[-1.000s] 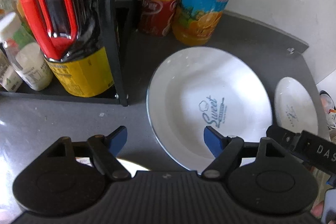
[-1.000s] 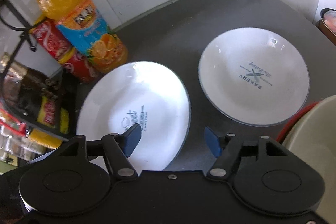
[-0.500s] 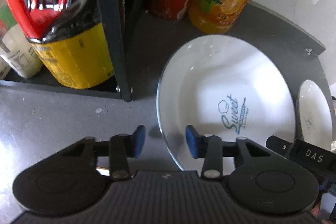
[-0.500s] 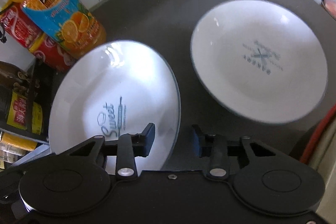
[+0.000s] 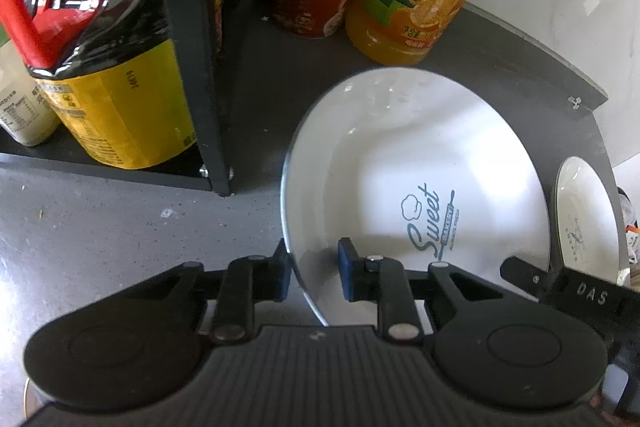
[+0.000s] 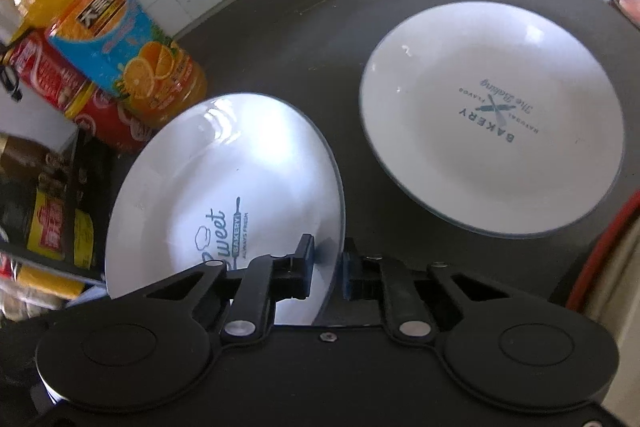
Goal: Organize plates and bowls
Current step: 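Close both grippers on the rim of the white 'Sweet' plate, then lift the 'Sweet' plate with both grippers and carry it over the orange-rimmed plate, then lower the 'Sweet' plate onto the orange-rimmed plate and open both grippers, then move both grippers to the white 'BAKERY' plate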
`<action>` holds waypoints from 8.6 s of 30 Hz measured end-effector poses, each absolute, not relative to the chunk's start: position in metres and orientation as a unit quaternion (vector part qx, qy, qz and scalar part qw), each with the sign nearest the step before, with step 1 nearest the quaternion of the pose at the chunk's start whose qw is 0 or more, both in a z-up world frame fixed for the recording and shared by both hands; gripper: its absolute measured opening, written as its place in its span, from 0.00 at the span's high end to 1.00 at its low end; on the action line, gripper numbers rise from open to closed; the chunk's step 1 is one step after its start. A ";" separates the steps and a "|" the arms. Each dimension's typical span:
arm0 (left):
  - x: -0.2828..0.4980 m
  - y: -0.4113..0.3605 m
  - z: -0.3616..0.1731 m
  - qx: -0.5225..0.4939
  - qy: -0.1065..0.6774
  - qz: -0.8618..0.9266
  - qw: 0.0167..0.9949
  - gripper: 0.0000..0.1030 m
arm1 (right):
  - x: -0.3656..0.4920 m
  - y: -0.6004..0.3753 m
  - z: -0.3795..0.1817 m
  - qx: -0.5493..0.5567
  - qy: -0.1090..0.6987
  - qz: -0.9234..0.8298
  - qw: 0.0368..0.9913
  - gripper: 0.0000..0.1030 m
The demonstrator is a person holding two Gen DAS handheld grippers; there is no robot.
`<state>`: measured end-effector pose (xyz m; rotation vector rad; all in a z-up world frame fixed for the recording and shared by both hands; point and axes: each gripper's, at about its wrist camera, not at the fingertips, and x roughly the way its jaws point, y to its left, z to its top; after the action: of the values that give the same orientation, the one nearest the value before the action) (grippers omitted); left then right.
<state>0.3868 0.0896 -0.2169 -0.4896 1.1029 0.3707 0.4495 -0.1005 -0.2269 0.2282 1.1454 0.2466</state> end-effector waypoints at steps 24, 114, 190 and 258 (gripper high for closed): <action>0.350 0.094 -0.184 -0.292 0.500 0.187 0.793 0.90 | 0.397 -0.126 -0.180 0.153 0.496 0.146 0.842 0.90; 0.159 0.092 -0.192 -0.299 0.497 0.327 0.746 0.83 | 0.269 -0.072 -0.178 -0.015 0.509 0.313 0.802 0.89; 0.197 0.114 -0.159 -0.210 0.541 0.276 0.766 0.72 | 0.294 -0.093 -0.157 0.057 0.486 0.291 0.822 0.35; 0.381 -0.099 -0.107 -0.172 0.508 0.152 0.830 0.16 | 0.422 -0.346 -0.122 0.138 0.451 0.183 0.862 0.23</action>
<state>0.3813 -0.0991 -0.1066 -0.3640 1.0770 0.3235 0.4224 -0.3455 -0.1220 0.2904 0.9463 0.3842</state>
